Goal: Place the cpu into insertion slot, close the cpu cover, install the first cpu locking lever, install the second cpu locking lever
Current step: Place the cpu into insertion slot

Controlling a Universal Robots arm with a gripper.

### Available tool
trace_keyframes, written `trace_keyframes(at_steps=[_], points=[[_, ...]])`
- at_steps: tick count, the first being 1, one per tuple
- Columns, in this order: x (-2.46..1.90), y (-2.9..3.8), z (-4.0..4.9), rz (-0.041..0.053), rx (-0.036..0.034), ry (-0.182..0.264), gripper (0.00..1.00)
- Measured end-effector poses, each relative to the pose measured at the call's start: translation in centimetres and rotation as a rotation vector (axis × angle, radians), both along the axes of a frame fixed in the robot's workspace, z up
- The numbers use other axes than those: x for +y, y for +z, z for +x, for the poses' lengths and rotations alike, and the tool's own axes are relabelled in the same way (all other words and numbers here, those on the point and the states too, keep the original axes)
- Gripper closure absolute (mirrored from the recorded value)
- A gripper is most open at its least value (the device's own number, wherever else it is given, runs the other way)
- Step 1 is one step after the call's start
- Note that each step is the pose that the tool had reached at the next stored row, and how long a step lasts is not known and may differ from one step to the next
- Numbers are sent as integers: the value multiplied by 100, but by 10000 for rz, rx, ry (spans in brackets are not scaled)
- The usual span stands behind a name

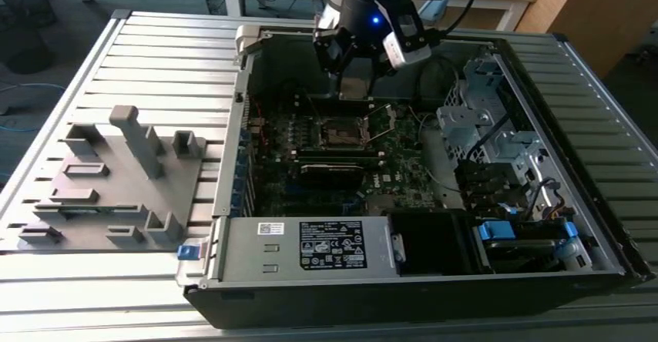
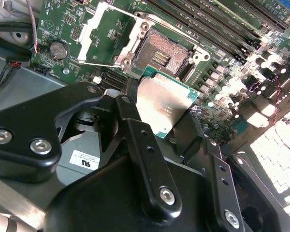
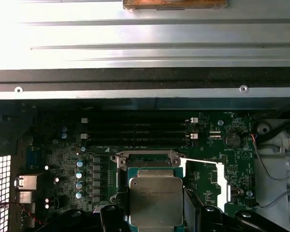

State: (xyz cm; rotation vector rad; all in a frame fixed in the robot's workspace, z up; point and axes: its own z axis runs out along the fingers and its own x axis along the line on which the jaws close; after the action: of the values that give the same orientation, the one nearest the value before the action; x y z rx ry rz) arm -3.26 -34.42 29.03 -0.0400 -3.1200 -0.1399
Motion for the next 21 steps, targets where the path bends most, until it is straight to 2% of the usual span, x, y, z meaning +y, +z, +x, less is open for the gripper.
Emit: trace_keyframes(at_steps=[12,21], points=[[0,-16,0,1,-1,0,46],[0,-79,-3,3,-1,0,46]])
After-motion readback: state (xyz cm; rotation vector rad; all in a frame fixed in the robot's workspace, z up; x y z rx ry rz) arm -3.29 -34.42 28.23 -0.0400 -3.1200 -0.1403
